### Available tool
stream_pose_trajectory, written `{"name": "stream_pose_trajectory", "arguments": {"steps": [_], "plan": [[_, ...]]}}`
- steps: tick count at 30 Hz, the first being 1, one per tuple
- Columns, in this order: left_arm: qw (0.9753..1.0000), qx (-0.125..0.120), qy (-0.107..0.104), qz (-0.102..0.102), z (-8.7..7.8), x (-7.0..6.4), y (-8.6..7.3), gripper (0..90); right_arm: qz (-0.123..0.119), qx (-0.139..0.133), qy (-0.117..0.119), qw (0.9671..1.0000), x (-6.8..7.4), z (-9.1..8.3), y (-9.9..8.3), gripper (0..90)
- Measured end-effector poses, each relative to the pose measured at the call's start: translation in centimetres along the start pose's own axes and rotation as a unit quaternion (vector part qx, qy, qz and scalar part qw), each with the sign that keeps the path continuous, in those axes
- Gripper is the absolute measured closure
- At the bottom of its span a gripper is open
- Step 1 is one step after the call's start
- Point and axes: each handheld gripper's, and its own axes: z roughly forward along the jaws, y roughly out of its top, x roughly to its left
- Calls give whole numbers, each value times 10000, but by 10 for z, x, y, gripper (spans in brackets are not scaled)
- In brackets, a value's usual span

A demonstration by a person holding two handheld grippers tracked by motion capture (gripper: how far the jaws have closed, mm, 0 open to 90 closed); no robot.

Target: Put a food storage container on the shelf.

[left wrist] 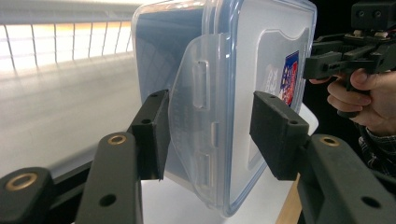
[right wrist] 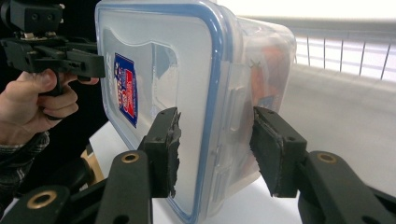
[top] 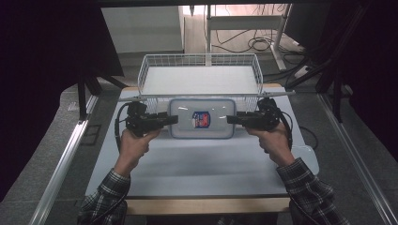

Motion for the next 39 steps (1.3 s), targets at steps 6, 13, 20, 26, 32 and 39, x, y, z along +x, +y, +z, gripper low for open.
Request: {"name": "stream_pose_trajectory", "arguments": {"steps": [6, 13, 20, 26, 32, 39], "plan": [[9999, -126, -25, 29, -8, 0, 21, 488, -139, -111, -27, 9998, 8, -3, 26, 531], [9996, -255, -52, 86, -12, 3, 45, 488, -188, -193, -76, 9996, 10, -4, 48, 530], [9994, -330, -117, 50, -10, 8, 63, 489, -212, -287, -149, 9993, 7, -6, 70, 529], [9993, -352, -101, 72, -10, 10, 81, 490, -188, -321, -146, 9992, 4, -6, 89, 528], [9994, -341, -68, 73, -7, 15, 97, 489, -143, -378, -145, 9991, -3, -3, 103, 526], [9995, -308, -46, -6, 0, 25, 106, 488, 4, -444, -141, 9989, -16, 5, 113, 521]]}}
